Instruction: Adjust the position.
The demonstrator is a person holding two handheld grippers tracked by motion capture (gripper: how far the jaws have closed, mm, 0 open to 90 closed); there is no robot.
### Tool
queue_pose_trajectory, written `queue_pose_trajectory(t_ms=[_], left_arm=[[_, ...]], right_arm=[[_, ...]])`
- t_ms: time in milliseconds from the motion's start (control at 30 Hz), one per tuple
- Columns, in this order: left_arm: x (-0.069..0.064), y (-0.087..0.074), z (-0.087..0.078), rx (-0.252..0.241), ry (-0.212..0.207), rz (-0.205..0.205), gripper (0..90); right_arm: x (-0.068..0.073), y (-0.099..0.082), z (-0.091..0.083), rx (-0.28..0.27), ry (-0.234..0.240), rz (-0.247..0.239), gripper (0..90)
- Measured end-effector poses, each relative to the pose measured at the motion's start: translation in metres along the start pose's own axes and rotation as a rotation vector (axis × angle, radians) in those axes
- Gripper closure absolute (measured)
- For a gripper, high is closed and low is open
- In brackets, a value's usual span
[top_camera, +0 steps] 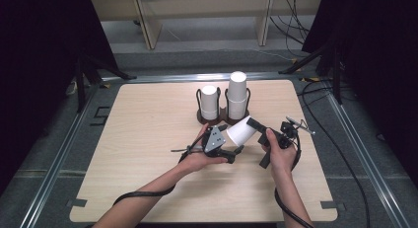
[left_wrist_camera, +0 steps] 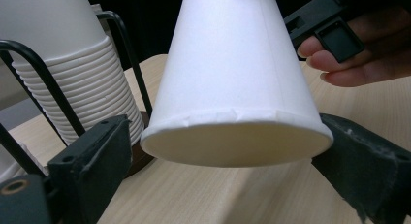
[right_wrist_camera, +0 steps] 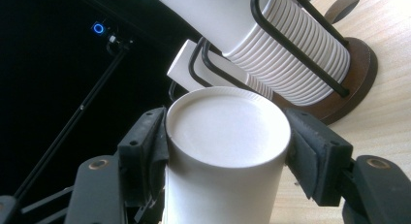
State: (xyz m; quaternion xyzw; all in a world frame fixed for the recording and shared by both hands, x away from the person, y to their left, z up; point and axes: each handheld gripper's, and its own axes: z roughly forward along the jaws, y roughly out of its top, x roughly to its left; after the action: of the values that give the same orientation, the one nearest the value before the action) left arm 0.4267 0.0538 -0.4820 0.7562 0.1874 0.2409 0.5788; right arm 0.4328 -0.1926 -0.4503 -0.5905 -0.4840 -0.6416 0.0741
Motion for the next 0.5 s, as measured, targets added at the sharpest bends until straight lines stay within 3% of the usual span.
queue_pose_trajectory(t_ms=[267,300,433,500], left_arm=[[-0.0007,0.0005,0.0009,-0.003,-0.005,-0.003,12.3],[-0.0012,0.0013,0.0008,-0.006,-0.005,-0.004,13.8],[-0.0012,0.0018,0.0006,-0.009,-0.005,0.002,15.1],[-0.001,0.002,0.0002,-0.008,-0.005,0.005,16.1]], right_arm=[[0.0006,-0.0003,0.0003,0.009,0.004,0.012,35.8],[0.0019,-0.0009,0.0006,0.01,0.003,0.037,35.8],[0.0012,-0.001,0.0008,0.008,0.01,0.039,35.7],[-0.0009,-0.0003,0.0007,0.003,0.009,0.009,35.4]])
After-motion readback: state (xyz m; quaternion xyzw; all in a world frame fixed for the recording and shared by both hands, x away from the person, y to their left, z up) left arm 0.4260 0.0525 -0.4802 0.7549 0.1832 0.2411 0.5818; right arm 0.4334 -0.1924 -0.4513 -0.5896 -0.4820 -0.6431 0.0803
